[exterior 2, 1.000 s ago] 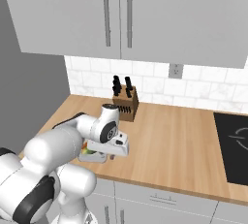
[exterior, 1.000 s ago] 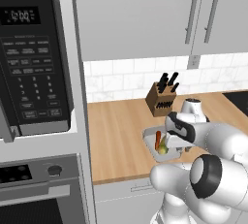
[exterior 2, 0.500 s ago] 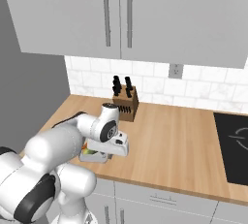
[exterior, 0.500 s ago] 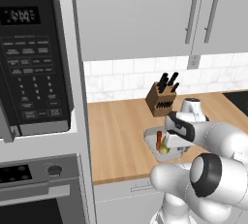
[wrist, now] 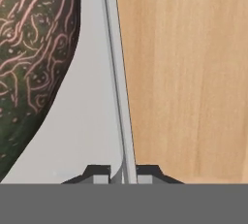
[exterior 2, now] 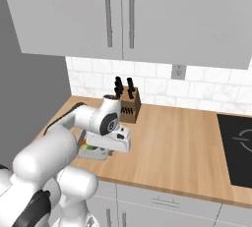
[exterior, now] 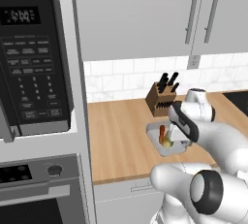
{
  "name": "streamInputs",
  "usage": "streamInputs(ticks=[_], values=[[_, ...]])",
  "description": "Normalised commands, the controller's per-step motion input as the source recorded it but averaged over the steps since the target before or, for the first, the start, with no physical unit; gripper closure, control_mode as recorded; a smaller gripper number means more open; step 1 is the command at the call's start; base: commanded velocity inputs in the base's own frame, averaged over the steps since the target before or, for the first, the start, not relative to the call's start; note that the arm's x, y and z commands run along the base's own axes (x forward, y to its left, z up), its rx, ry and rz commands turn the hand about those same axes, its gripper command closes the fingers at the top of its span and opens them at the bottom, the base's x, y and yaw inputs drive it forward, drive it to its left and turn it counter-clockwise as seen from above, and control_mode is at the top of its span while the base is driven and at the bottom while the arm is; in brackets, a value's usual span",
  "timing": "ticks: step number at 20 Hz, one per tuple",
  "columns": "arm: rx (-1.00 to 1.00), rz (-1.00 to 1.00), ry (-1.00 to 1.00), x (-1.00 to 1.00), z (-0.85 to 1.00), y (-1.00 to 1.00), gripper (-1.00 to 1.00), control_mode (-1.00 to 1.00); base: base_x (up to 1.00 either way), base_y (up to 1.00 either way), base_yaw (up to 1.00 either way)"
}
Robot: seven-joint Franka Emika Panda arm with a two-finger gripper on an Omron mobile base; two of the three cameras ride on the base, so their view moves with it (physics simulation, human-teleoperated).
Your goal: Take the meat container that has the steak and place it on the second highest rack of the freezer. Then take the vegetable container that has the cucumber and carrot and place it on the highest rack of the freezer.
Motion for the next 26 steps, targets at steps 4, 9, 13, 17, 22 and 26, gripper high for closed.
streamInputs(ticks=[4, 9, 13, 17, 22, 26], values=[[0.05, 0.00, 0.00, -0.27, 0.77, 0.00, 1.00, -1.00, 0.00, 0.00, 0.00], [0.07, 0.00, 0.00, -0.37, 0.97, 0.00, 1.00, -1.00, 0.00, 0.00, 0.00], [0.08, 0.00, -0.02, -0.59, 1.00, 0.00, 1.00, -1.00, 0.00, 0.00, 0.00], [0.09, 0.00, -0.07, -0.71, 0.94, 0.00, 1.00, -1.00, 0.00, 0.00, 0.00], [0.02, 0.00, -0.06, -0.69, 0.57, 0.00, 1.00, -1.00, 0.00, 0.00, 0.00], [0.00, 0.00, -0.03, -0.58, 0.35, 0.00, 1.00, -1.00, 0.00, 0.00, 0.00]])
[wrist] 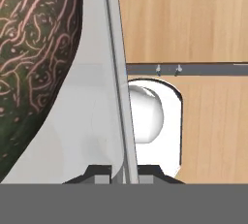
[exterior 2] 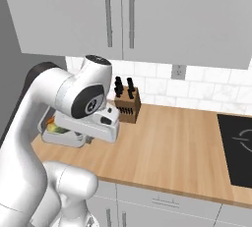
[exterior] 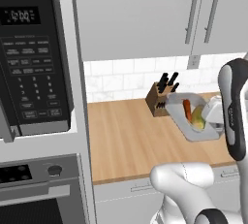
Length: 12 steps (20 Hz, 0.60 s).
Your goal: Take the meat container that has the steak and place it on the second highest rack of the freezer. Then take the vegetable container that has the cucumber and carrot and place it on the highest rack of the freezer.
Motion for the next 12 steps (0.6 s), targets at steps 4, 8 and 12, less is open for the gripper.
streamInputs(ticks=[4, 8, 12], values=[[0.00, 0.00, -0.02, -0.15, 0.03, 0.00, 1.00, -1.00, 0.00, 0.00, 0.00], [0.00, 0.00, 0.00, 0.00, 0.00, 0.00, 1.00, -1.00, 0.00, 0.00, 0.00], [0.00, 0.00, 0.00, -0.10, 0.00, 0.00, 1.00, 1.00, -0.42, 0.00, 0.00]])
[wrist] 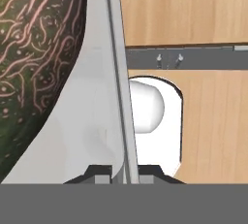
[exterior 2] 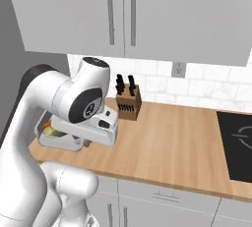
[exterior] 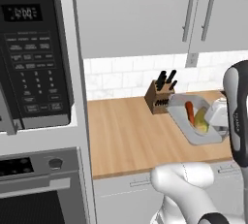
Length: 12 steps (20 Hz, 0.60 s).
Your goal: Take the meat container that has the steak and place it on the second highest rack of the freezer. Then take the vegetable container that has the cucumber and carrot and place it on the highest rack of the freezer.
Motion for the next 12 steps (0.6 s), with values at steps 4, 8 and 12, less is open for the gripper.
streamInputs(ticks=[4, 8, 12], values=[[0.00, 0.00, 0.00, 0.00, 0.00, 0.00, 1.00, 1.00, -1.00, 0.00, 0.00], [0.00, 0.00, 0.00, 0.00, 0.00, 0.00, 1.00, 1.00, -1.00, 0.23, 0.25], [0.00, 0.00, 0.00, 0.00, 0.00, 0.00, 1.00, 1.00, -0.81, 0.71, 0.70]])
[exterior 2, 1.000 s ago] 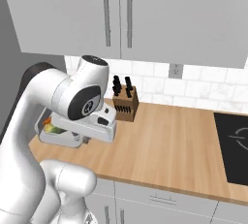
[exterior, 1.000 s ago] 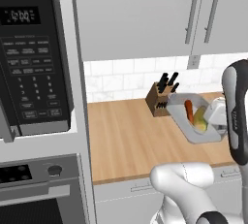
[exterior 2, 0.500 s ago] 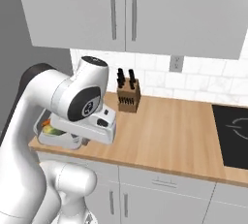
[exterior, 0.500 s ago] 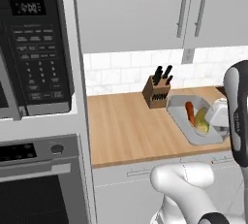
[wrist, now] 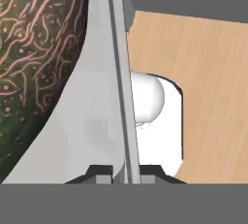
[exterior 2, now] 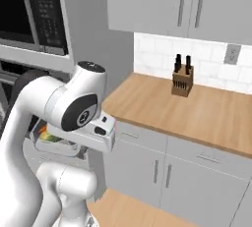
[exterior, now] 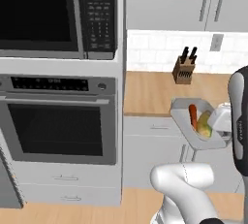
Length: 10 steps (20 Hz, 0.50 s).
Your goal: Take the meat container that has the steak and place it on the second highest rack of the freezer. Then take the vegetable container that has the cucumber and carrot and place it on the highest rack of the freezer.
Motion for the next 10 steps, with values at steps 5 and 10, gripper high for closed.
streamInputs(ticks=[5, 10], values=[[0.00, 0.00, 0.00, 0.00, 0.00, 0.00, 1.00, 1.00, -0.47, 1.00, 0.81], [0.00, 0.00, 0.00, 0.00, 0.00, 0.00, 1.00, 1.00, -0.24, 0.92, 0.78]])
